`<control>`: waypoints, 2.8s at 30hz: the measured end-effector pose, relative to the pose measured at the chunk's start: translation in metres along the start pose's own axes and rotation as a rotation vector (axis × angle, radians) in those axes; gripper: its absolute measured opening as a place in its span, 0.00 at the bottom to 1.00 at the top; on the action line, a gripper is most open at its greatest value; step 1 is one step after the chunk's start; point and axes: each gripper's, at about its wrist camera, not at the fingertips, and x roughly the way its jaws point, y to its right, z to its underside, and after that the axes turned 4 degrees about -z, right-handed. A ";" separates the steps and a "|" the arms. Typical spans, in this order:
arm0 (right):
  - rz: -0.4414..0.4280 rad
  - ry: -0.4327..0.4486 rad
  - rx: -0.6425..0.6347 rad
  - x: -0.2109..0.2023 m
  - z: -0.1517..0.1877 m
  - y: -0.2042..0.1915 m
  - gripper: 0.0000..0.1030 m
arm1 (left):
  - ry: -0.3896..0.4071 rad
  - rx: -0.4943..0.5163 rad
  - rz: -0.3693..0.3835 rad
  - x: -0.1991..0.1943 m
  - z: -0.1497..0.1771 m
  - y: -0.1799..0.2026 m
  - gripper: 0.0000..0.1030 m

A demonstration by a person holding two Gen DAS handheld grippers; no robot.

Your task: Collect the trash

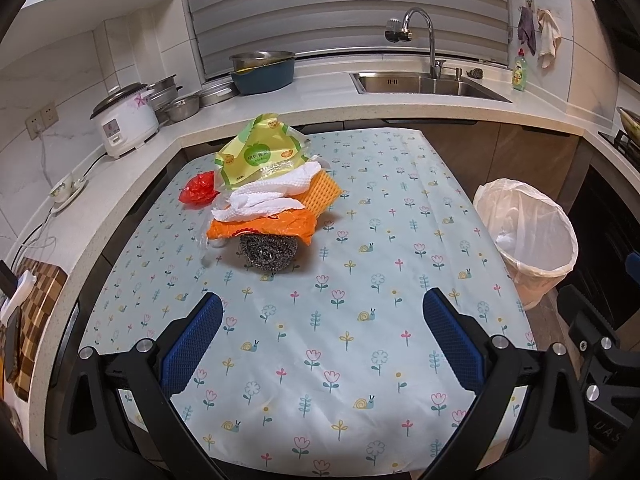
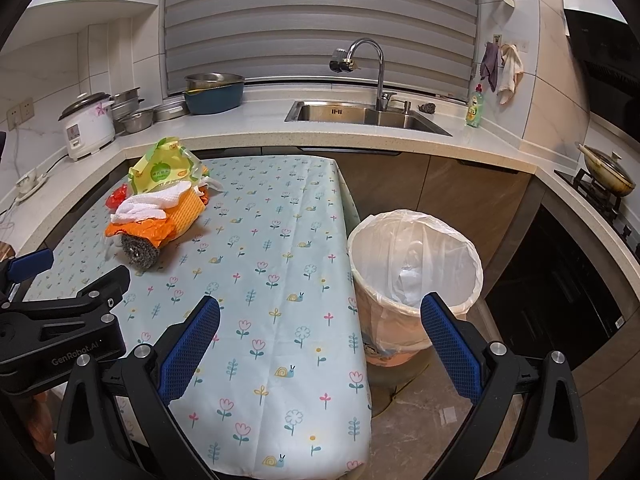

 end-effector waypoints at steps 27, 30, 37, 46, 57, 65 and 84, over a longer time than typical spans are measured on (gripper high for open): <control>0.005 0.000 0.000 -0.003 -0.006 0.007 0.93 | 0.000 0.000 -0.001 0.000 -0.001 0.001 0.93; 0.006 -0.001 0.000 -0.003 -0.006 0.007 0.93 | 0.001 0.001 -0.001 -0.001 -0.001 0.002 0.93; 0.005 0.001 0.000 -0.003 -0.005 0.007 0.93 | 0.010 -0.007 0.012 -0.001 0.000 0.002 0.93; 0.006 0.001 -0.001 -0.003 -0.005 0.006 0.93 | 0.009 -0.022 0.041 0.002 0.002 -0.004 0.93; 0.019 -0.002 0.002 0.003 -0.014 0.007 0.93 | -0.002 -0.049 0.067 0.016 -0.005 -0.023 0.93; 0.028 0.003 0.006 0.020 -0.025 -0.012 0.93 | 0.041 -0.068 0.048 0.035 -0.023 -0.050 0.93; 0.027 -0.030 0.006 0.087 -0.051 -0.066 0.93 | -0.052 -0.090 0.100 0.158 -0.075 -0.110 0.84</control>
